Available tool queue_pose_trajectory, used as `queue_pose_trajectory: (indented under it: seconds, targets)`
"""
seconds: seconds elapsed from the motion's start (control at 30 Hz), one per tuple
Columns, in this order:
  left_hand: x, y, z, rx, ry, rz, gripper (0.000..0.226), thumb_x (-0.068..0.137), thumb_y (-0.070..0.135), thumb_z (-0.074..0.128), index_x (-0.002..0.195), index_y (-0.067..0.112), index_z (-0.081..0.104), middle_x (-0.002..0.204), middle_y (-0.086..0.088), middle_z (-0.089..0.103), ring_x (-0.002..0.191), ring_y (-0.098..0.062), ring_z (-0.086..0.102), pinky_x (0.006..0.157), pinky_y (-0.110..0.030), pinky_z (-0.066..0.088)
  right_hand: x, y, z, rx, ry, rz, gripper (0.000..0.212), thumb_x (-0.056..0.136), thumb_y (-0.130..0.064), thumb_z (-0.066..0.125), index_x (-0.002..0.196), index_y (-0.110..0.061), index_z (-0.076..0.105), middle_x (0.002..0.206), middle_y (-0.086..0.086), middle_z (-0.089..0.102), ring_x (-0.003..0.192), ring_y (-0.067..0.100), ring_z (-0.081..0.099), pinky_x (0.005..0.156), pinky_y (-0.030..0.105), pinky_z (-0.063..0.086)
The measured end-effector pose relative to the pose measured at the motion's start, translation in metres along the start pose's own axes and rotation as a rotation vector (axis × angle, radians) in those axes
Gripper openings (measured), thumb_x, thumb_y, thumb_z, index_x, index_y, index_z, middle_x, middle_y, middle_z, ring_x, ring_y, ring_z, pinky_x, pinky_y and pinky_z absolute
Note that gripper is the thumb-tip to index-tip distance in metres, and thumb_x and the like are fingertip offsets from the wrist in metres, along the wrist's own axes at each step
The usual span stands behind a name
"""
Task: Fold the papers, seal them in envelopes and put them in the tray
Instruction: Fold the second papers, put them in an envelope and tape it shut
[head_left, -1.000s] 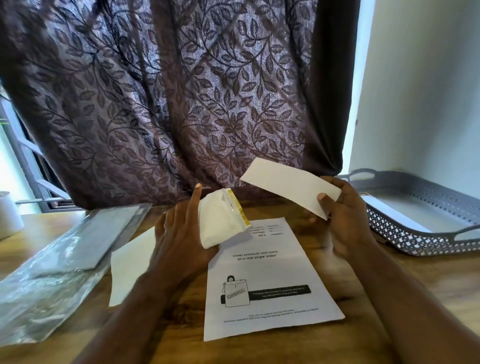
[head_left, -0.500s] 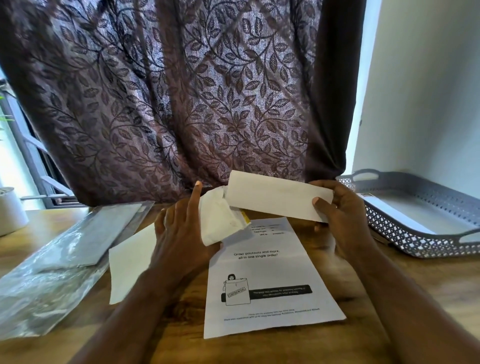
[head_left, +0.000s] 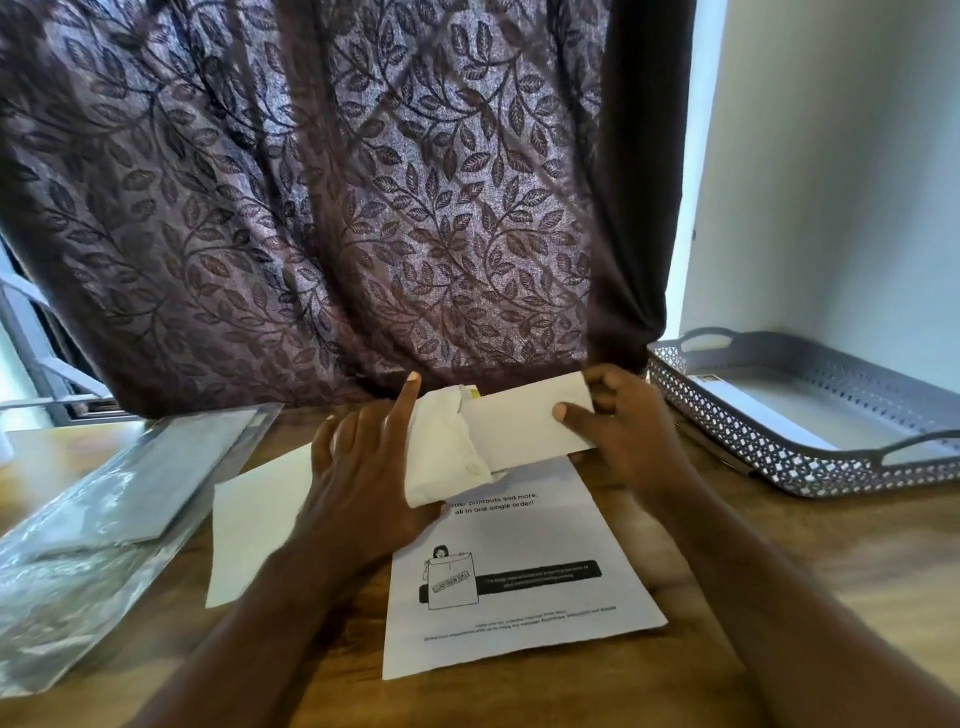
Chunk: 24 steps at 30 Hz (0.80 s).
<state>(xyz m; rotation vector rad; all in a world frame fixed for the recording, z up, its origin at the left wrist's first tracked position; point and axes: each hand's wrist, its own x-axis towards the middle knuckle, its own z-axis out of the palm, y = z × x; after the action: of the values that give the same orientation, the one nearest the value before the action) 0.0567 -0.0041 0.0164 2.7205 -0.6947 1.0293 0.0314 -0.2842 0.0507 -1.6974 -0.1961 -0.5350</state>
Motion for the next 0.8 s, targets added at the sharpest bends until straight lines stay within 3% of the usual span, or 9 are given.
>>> queue_pose_trajectory:
  seconds: [0.13, 0.23, 0.3, 0.4, 0.5, 0.6, 0.7, 0.8]
  targets:
    - [0.006, 0.018, 0.003, -0.029, 0.03, 0.074, 0.128, 0.062, 0.082, 0.059, 0.161, 0.02, 0.006, 0.142, -0.007, 0.041, 0.128, -0.033, 0.044, 0.107, -0.061, 0.035, -0.012, -0.002, 0.03, -0.117, -0.046, -0.011, 0.019, 0.087, -0.018, 0.077, 0.1, -0.011, 0.065, 0.092, 0.003, 0.076, 0.074, 0.024, 0.075, 0.057, 0.043, 0.061]
    - [0.006, 0.02, 0.005, -0.036, 0.02, 0.069, 0.128, 0.063, 0.082, 0.06, 0.161, 0.021, 0.005, 0.142, -0.006, 0.04, 0.128, -0.033, 0.043, 0.108, -0.061, 0.033, -0.016, -0.003, 0.037, -0.187, -0.029, -0.046, 0.018, 0.097, -0.031, 0.064, 0.102, -0.013, 0.067, 0.084, -0.001, 0.072, 0.064, 0.013, 0.067, 0.046, 0.026, 0.05]
    - [0.006, 0.015, 0.005, -0.037, 0.02, 0.035, 0.127, 0.063, 0.081, 0.059, 0.161, 0.02, 0.005, 0.142, -0.006, 0.04, 0.128, -0.032, 0.043, 0.107, -0.062, 0.031, -0.014, -0.004, 0.035, -0.163, 0.035, -0.028, 0.017, 0.1, -0.027, 0.06, 0.098, -0.012, 0.067, 0.08, 0.002, 0.07, 0.06, 0.012, 0.064, 0.044, 0.019, 0.042]
    - [0.006, 0.009, 0.005, -0.027, 0.015, 0.001, 0.127, 0.063, 0.078, 0.063, 0.16, 0.02, 0.006, 0.141, -0.007, 0.041, 0.128, -0.033, 0.044, 0.108, -0.063, 0.03, -0.013, -0.005, 0.029, -0.199, 0.041, -0.012, 0.006, 0.094, -0.014, 0.068, 0.099, -0.015, 0.07, 0.081, -0.002, 0.071, 0.055, 0.011, 0.063, 0.044, 0.015, 0.041]
    - [0.005, 0.01, 0.007, -0.016, 0.004, 0.004, 0.128, 0.062, 0.08, 0.059, 0.161, 0.018, 0.006, 0.14, -0.008, 0.042, 0.127, -0.033, 0.044, 0.107, -0.064, 0.03, -0.016, -0.007, 0.029, -0.226, -0.008, -0.022, 0.011, 0.087, -0.01, 0.076, 0.094, -0.016, 0.072, 0.081, -0.003, 0.073, 0.051, 0.008, 0.064, 0.045, 0.017, 0.045]
    - [0.005, 0.015, 0.008, -0.028, 0.006, 0.015, 0.13, 0.062, 0.083, 0.057, 0.161, 0.02, 0.001, 0.141, -0.008, 0.042, 0.127, -0.033, 0.044, 0.106, -0.064, 0.031, -0.022, -0.006, 0.037, -0.233, -0.077, -0.028, 0.01, 0.086, -0.01, 0.077, 0.093, -0.015, 0.072, 0.085, -0.003, 0.074, 0.049, 0.015, 0.065, 0.047, 0.028, 0.054]
    - [0.004, 0.018, 0.007, -0.036, 0.025, 0.034, 0.13, 0.063, 0.084, 0.058, 0.16, 0.022, -0.001, 0.141, -0.007, 0.041, 0.127, -0.032, 0.043, 0.107, -0.063, 0.031, -0.026, -0.008, 0.04, -0.249, -0.2, -0.015, 0.007, 0.094, -0.013, 0.068, 0.097, -0.017, 0.072, 0.091, -0.005, 0.074, 0.04, 0.017, 0.061, 0.038, 0.025, 0.047]
    - [0.004, 0.017, 0.007, -0.013, 0.029, 0.045, 0.131, 0.061, 0.082, 0.061, 0.16, 0.022, 0.0, 0.14, -0.005, 0.038, 0.127, -0.03, 0.04, 0.106, -0.065, 0.031, -0.024, -0.016, 0.034, -0.081, -0.215, 0.063, 0.02, 0.102, -0.013, 0.054, 0.103, -0.011, 0.073, 0.097, 0.003, 0.077, 0.034, 0.016, 0.055, 0.032, 0.02, 0.036]
